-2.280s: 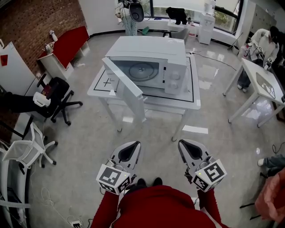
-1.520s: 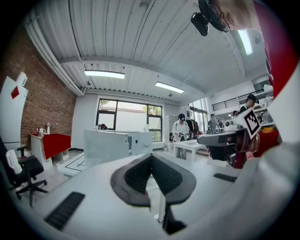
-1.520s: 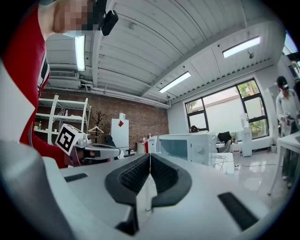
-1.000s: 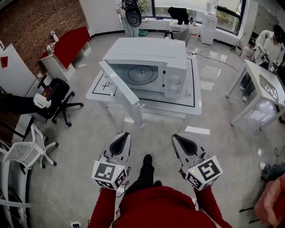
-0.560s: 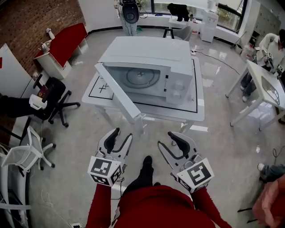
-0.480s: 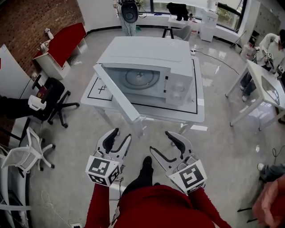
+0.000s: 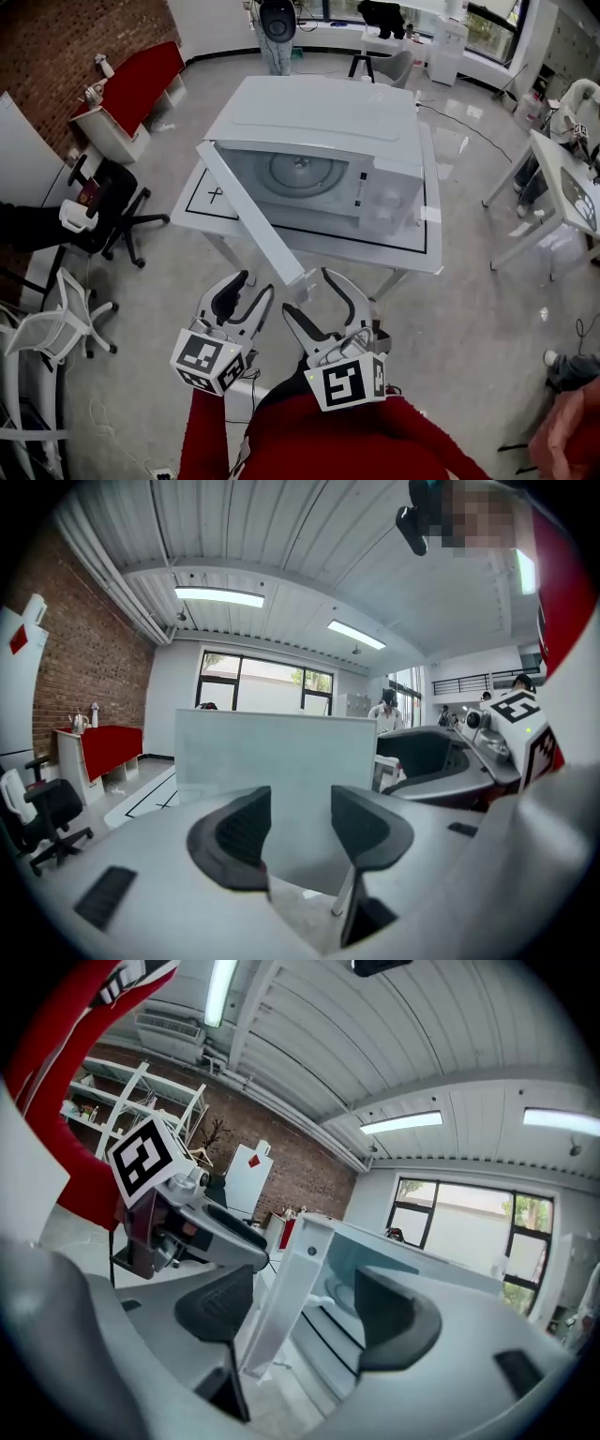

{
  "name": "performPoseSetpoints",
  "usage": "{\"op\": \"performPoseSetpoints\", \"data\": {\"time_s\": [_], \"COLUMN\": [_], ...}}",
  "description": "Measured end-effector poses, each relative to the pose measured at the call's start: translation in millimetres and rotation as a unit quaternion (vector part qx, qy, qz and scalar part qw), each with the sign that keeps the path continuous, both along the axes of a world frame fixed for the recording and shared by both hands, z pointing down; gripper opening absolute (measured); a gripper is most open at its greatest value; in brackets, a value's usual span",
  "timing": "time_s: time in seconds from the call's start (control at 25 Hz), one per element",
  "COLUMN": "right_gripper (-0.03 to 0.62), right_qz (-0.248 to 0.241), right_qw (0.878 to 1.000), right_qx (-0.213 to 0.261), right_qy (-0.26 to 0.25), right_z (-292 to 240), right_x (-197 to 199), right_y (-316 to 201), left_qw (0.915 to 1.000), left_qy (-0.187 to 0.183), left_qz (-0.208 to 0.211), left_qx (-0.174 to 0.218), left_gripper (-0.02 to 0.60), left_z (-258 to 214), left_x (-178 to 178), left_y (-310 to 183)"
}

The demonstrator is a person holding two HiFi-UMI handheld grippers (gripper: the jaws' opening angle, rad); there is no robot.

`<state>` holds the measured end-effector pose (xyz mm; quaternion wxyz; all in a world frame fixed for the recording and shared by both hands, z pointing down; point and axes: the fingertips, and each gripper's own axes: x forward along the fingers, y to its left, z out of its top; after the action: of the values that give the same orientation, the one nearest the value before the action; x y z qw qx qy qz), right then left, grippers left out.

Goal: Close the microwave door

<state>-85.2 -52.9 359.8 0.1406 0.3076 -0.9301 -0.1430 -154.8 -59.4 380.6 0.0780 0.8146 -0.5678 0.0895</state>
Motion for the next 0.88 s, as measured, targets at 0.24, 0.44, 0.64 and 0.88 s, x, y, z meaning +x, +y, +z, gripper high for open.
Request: {"op": "performPoseSetpoints", "data": {"time_s": [0.24,0.44,0.64,0.88], "right_gripper": [0.337,0.336,0.336,0.335], "right_qz": [0.0,0.001,0.0,0.012], "right_qw": [0.999,1.0,1.0,0.999], "right_qx": [0.026,0.011,-0.017,-0.048], "right_qy": [0.025,0.023,0.006,-0.007], "right_z": [6.4,12.6,15.8,20.6], "right_x": [-16.4,-15.6,-11.9,-0.2], "right_y": [-5.8,-14.5,-20.9,-32.8], "left_qw": [1.0,0.9999,0.9998,0.9994], "left_qy": [0.002,0.008,0.014,0.016], "left_qz": [0.003,0.01,0.017,0.029], "left_qx": [0.004,0.005,0.004,0.005], "left_gripper": [0.206,0.206,0.206,0.206], "left_z": [-1.3,-0.5,-0.3,-1.7], "left_x": [-1.6,3.8,9.1,17.6], "left_y": [-6.9,-12.8,-18.8,-22.5]}}
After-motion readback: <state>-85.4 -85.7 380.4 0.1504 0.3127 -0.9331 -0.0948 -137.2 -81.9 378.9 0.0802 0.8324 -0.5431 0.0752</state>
